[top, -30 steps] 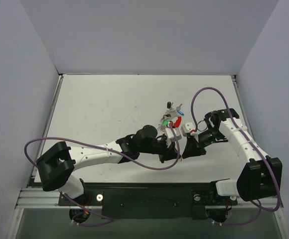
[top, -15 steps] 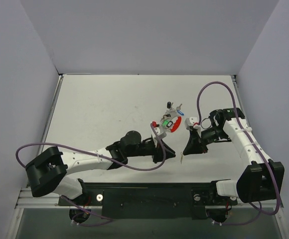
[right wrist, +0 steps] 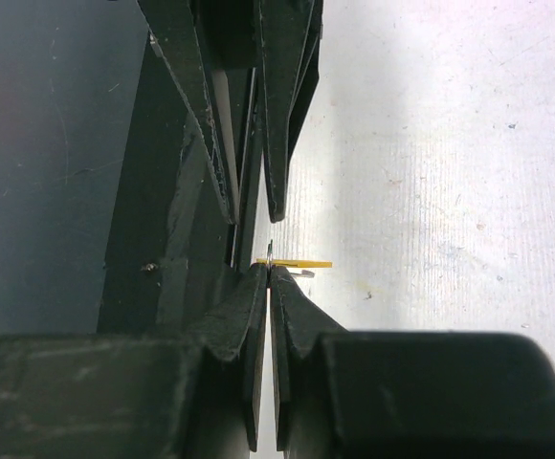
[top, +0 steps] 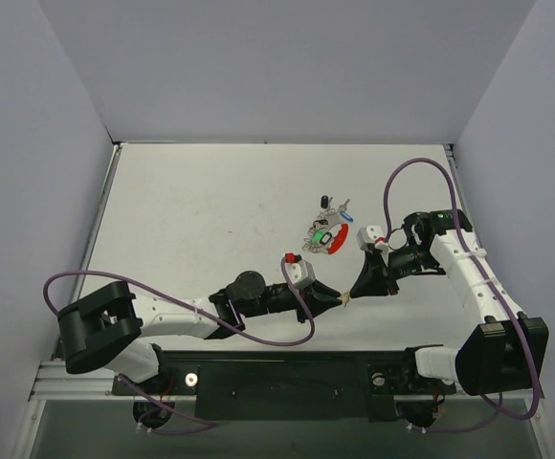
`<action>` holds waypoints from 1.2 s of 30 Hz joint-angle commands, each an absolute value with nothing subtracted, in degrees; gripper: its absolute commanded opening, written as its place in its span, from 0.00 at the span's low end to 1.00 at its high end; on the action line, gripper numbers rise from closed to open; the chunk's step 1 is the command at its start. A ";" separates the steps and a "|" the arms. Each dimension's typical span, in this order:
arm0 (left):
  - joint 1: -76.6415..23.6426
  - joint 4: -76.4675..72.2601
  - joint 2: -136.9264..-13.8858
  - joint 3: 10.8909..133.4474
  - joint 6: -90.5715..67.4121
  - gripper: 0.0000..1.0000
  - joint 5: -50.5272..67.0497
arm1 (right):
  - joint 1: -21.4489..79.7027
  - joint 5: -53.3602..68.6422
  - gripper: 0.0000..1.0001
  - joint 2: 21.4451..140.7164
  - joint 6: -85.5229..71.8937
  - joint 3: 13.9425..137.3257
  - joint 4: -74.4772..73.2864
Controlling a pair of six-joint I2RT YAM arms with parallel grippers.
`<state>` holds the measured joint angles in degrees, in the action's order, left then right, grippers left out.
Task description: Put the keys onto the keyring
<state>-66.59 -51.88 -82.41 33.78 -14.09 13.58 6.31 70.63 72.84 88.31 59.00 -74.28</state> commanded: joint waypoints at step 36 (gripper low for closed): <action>-68.20 -55.92 -88.07 39.46 -11.95 0.00 9.67 | 6.50 72.78 0.00 72.07 91.75 57.92 -82.62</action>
